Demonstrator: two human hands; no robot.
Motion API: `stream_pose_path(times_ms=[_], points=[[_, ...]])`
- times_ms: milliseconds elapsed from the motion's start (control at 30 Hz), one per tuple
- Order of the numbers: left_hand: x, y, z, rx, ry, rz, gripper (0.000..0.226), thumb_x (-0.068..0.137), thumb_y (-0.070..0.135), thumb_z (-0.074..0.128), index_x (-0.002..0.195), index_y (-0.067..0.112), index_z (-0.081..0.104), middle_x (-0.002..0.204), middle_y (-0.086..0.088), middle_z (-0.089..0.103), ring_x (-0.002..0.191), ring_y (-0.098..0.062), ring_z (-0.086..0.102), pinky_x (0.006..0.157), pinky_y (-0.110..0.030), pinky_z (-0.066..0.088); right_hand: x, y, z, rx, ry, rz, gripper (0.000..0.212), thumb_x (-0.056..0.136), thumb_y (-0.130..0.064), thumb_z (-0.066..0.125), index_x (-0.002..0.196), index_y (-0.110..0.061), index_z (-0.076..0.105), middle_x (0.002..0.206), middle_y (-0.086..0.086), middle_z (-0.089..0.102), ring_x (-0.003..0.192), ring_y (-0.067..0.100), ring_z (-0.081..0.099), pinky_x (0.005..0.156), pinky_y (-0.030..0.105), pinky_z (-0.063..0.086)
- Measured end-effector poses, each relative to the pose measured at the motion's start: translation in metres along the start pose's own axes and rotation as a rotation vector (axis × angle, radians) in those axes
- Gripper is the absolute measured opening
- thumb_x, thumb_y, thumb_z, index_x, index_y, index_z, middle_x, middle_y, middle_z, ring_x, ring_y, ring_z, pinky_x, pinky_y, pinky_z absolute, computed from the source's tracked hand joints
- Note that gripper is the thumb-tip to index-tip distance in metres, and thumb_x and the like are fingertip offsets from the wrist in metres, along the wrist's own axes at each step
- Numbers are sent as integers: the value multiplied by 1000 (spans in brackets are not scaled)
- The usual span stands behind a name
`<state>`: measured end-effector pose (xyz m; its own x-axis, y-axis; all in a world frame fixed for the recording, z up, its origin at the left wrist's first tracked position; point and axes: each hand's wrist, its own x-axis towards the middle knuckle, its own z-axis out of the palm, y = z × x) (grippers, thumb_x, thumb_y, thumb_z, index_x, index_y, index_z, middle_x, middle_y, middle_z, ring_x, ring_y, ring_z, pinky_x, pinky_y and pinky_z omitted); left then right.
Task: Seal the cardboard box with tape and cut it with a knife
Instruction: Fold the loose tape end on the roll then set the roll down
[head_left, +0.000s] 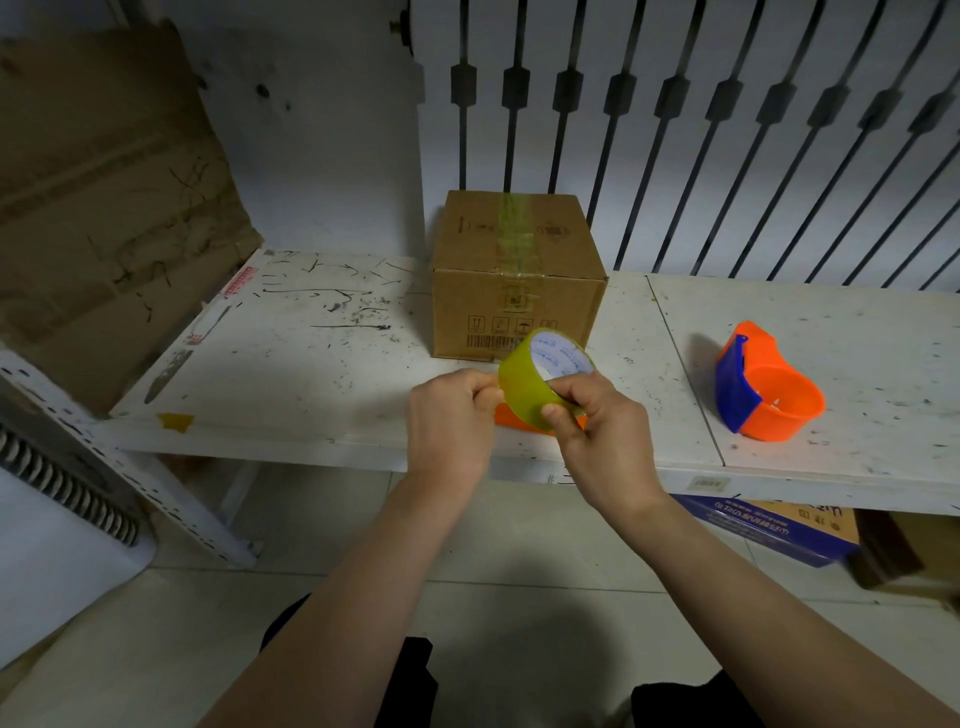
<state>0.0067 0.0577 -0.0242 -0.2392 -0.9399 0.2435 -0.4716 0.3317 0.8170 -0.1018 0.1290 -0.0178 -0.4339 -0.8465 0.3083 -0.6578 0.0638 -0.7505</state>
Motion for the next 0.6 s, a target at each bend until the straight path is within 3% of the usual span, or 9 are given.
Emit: stream_pose_path(times_ms=[67, 133, 333, 500, 600], points=[[4, 1, -3, 163, -28, 83, 15, 81, 15, 59, 84, 14, 73, 81, -11, 74, 76, -30, 65, 73, -40, 53, -1, -3, -1, -31, 20, -29, 14, 81, -1, 61, 92, -6, 69, 83, -8, 55, 84, 19, 57, 100, 44, 45], [6, 6, -6, 268, -46, 146, 16, 82, 14, 56, 81, 12, 72, 80, -13, 73, 76, -33, 63, 71, -40, 52, 0, -6, -2, -46, 38, -48, 15, 79, 1, 62, 91, -5, 70, 82, -8, 54, 80, 24, 60, 100, 50, 44], [8, 11, -11, 453, -91, 200, 18, 84, 13, 51, 85, 9, 68, 89, -13, 71, 82, -34, 62, 69, -36, 48, -3, -7, 1, -39, 36, -14, 17, 79, 1, 61, 92, -5, 70, 89, 9, 66, 96, 34, 61, 99, 49, 45], [7, 16, -12, 509, -118, 246, 18, 82, 12, 50, 86, 7, 67, 92, -13, 69, 84, -36, 62, 68, -36, 45, -4, -9, 0, -41, 56, -39, 15, 79, 2, 61, 89, -5, 70, 79, -4, 58, 85, 29, 61, 99, 50, 45], [9, 18, -13, 500, -123, 277, 17, 80, 11, 49, 81, 7, 66, 90, -14, 67, 82, -37, 60, 65, -35, 43, -3, -10, 0, -41, 80, -60, 16, 78, 2, 61, 88, -6, 70, 72, -25, 46, 78, 20, 58, 99, 50, 45]])
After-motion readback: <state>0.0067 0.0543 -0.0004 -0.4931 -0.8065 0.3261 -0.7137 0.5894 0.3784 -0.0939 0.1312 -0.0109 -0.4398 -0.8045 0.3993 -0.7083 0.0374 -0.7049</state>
